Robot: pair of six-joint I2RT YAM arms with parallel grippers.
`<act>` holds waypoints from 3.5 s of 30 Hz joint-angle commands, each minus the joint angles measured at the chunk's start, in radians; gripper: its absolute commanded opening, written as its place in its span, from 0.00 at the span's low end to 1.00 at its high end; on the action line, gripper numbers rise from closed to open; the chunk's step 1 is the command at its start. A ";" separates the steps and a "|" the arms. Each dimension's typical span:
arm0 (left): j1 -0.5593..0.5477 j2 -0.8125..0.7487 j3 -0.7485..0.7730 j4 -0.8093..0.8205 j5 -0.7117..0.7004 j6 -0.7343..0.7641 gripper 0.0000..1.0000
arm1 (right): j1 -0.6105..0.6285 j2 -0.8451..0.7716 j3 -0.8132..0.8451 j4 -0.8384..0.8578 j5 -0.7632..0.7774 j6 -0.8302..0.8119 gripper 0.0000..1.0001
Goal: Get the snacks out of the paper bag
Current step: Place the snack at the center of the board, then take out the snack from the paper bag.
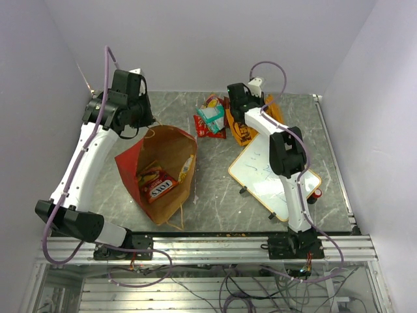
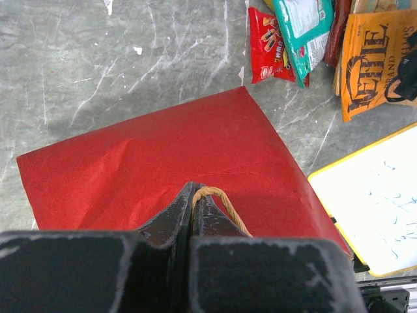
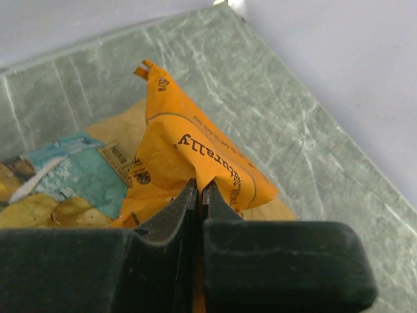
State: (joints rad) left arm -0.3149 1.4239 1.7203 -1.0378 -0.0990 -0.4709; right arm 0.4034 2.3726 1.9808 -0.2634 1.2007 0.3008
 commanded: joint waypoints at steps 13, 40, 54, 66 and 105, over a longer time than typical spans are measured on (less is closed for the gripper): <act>0.007 -0.014 -0.055 0.071 0.160 -0.059 0.07 | -0.027 -0.083 -0.075 -0.025 -0.176 0.124 0.42; 0.022 -0.099 -0.115 0.101 0.277 -0.085 0.07 | 0.085 -0.657 -0.475 -0.037 -1.112 0.259 0.95; 0.026 -0.178 -0.251 0.152 0.435 -0.199 0.07 | 0.334 -0.941 -0.518 -0.265 -1.133 0.129 0.96; 0.029 -0.200 -0.320 0.125 0.443 -0.134 0.07 | 0.841 -0.966 -0.589 -0.224 -0.857 -0.209 0.99; 0.024 -0.134 -0.192 0.047 0.378 -0.010 0.07 | 0.797 -0.358 -0.716 0.449 -1.492 -1.223 0.71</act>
State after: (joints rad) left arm -0.2951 1.2781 1.4971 -0.9791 0.2935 -0.5083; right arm 1.2007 1.9781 1.2655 0.0658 -0.3000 -0.9283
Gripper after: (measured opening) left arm 0.075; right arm 0.719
